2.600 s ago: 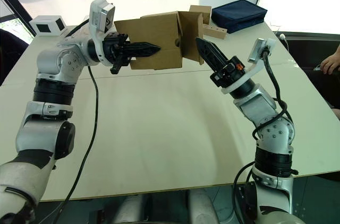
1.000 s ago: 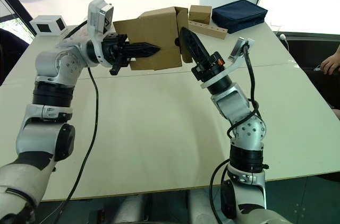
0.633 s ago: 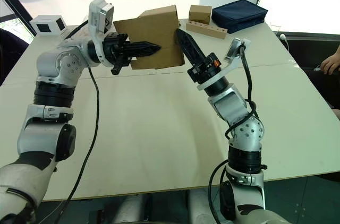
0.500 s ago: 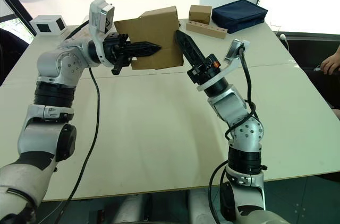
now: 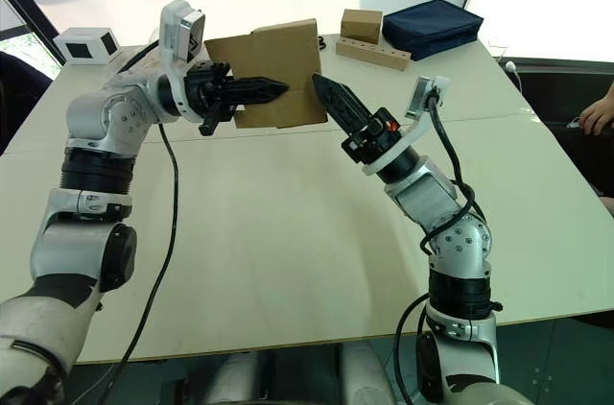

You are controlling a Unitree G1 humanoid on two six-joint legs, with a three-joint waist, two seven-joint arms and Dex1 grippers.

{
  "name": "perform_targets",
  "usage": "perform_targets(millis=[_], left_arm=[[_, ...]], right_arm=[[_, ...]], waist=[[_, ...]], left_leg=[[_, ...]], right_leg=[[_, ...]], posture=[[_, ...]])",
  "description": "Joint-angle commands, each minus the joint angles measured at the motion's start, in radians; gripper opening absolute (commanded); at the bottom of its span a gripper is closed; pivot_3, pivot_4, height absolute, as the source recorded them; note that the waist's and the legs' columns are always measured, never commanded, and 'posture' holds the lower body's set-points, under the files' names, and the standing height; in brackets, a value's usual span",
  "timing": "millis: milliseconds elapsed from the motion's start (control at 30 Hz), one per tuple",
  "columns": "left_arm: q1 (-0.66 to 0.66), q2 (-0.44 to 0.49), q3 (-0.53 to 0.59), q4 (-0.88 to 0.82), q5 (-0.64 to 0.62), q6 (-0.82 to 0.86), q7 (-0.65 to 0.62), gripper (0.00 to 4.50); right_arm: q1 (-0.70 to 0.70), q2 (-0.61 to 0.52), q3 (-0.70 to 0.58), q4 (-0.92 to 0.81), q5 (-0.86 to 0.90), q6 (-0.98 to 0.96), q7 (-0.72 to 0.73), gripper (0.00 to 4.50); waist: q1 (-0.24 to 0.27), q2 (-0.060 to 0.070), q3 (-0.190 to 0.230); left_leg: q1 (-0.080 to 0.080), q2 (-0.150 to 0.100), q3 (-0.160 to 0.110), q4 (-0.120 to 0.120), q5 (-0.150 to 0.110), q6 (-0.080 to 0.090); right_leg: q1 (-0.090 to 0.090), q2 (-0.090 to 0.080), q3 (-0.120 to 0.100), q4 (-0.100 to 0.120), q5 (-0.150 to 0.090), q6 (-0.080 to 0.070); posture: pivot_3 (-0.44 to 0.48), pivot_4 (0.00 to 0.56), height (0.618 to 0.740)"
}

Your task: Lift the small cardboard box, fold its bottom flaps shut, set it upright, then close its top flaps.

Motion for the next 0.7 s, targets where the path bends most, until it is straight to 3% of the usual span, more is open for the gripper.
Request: perform_targets(millis=[33,400,500,633,700], left_arm=[[-0.042,0.009,0.017,-0.035,-0.016,0.004,-0.009,0.0],[-0.039,0.048,0.03,-0.054,-0.042,0.044,-0.046,0.0],[-0.038,0.048,0.027,-0.055,-0.044,0.047,-0.046,0.0],[-0.043,0.042,0.025,-0.05,-0.042,0.048,-0.04,0.0],[-0.046,0.038,0.024,-0.046,-0.041,0.048,-0.037,0.0]], right_arm=[[0.006,-0.052,0.011,-0.059,0.018,0.046,0.041,2.4],[0.035,-0.156,-0.17,-0.016,0.114,0.023,0.031,2.4],[0.017,-0.144,-0.166,0.006,0.045,-0.017,0.015,1.63],[0.0,-0.124,-0.115,0.0,-0.036,-0.051,0.021,0.06],[-0.005,-0.106,-0.085,-0.011,-0.068,-0.061,0.023,0.06]], waist=[[0.001,0.0,0.0],[0.001,0.0,0.0],[0.001,0.0,0.0],[0.0,0.0,0.0],[0.0,0.0,0.0]], left_leg=[[0.0,0.0,0.0,0.0,0.0,0.0],[0.0,0.0,0.0,0.0,0.0,0.001],[0.0,0.0,0.0,0.0,0.0,0.001],[0.0,0.0,0.0,0.0,0.0,0.0],[0.0,0.0,0.0,0.0,0.0,0.0]], right_leg=[[0.0,0.0,0.0,0.0,0.0,0.0],[0.0,0.0,0.0,0.0,0.0,0.0],[0.0,0.0,0.0,0.0,0.0,0.0],[0.0,0.0,0.0,0.0,0.0,0.0],[0.0,0.0,0.0,0.0,0.0,0.0]], posture=[[0.0,0.15,0.74],[0.0,0.15,0.74],[0.0,0.15,0.74],[0.0,0.15,0.74],[0.0,0.15,0.74]])
